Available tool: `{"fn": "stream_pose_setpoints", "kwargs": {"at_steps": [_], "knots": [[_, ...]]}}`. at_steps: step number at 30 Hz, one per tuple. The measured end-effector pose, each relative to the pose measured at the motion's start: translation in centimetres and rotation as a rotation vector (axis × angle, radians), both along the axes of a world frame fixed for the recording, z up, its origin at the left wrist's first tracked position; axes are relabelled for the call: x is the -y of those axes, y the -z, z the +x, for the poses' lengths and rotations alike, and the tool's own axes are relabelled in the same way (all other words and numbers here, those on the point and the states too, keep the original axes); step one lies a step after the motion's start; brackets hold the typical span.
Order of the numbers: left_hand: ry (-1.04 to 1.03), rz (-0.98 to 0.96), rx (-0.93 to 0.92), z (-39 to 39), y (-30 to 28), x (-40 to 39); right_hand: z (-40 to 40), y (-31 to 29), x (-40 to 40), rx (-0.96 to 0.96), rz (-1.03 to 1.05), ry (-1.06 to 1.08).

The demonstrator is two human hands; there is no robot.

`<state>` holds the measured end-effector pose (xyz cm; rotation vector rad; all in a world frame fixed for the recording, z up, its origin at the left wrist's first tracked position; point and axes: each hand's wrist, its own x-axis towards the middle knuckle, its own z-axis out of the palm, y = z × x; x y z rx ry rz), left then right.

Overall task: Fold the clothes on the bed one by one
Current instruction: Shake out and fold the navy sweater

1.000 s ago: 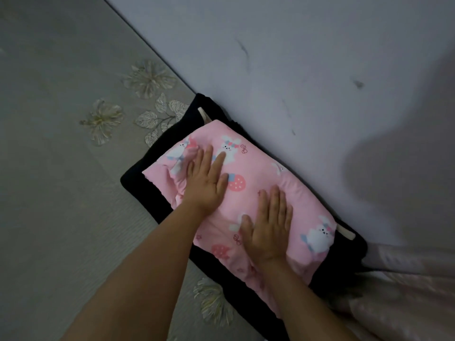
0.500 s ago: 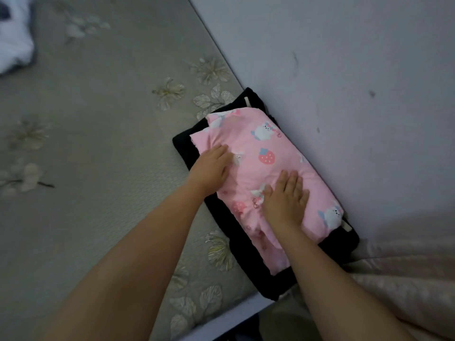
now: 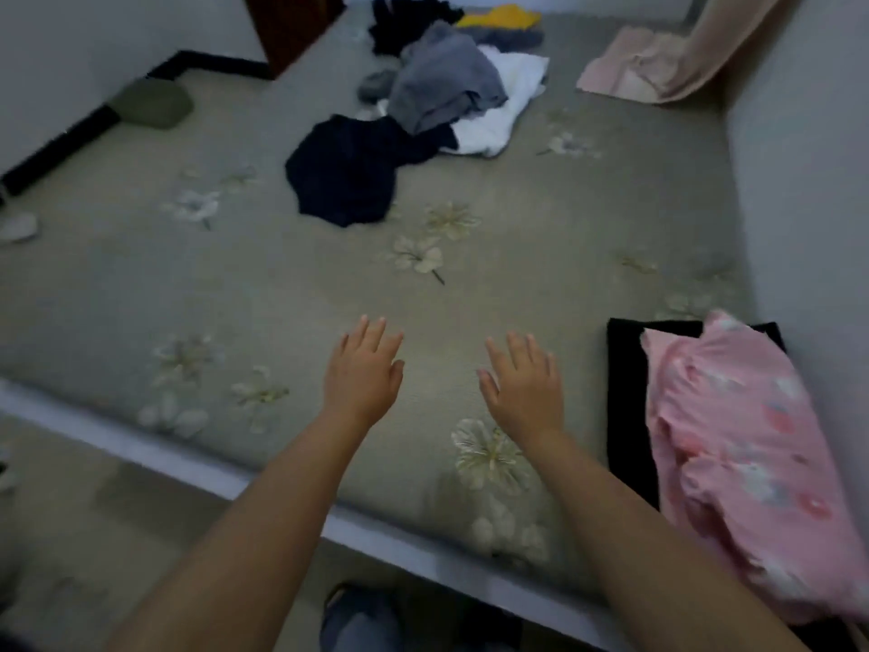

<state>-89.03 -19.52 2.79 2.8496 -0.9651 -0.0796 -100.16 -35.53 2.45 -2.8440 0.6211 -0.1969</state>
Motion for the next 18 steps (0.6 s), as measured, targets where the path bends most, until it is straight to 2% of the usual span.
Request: {"fn": "stream_pose_setpoints", "kwargs": {"at_steps": [6, 11, 13, 18], "knots": [[-0.433, 0.023, -0.022, 1.2, -1.4, -19.8, 7.9, -1.8, -15.3, 0.015, -0.015, -0.334], [-0.632, 0.027, -0.07, 0.3, -1.2, -32.5, 12.6, -0.5, -28.3, -0.126, -0.019, -0.514], [-0.707, 0.05, -0.138, 0.9, -0.6, -36.7, 14.1, 0.1, -32.8, -0.154, -0.016, -0.548], [-0.802, 0.101, -0.151, 4.3, -0.8, -44.5, 17.9, 0.0, -41.2, -0.164, 0.006, -0.604]]}}
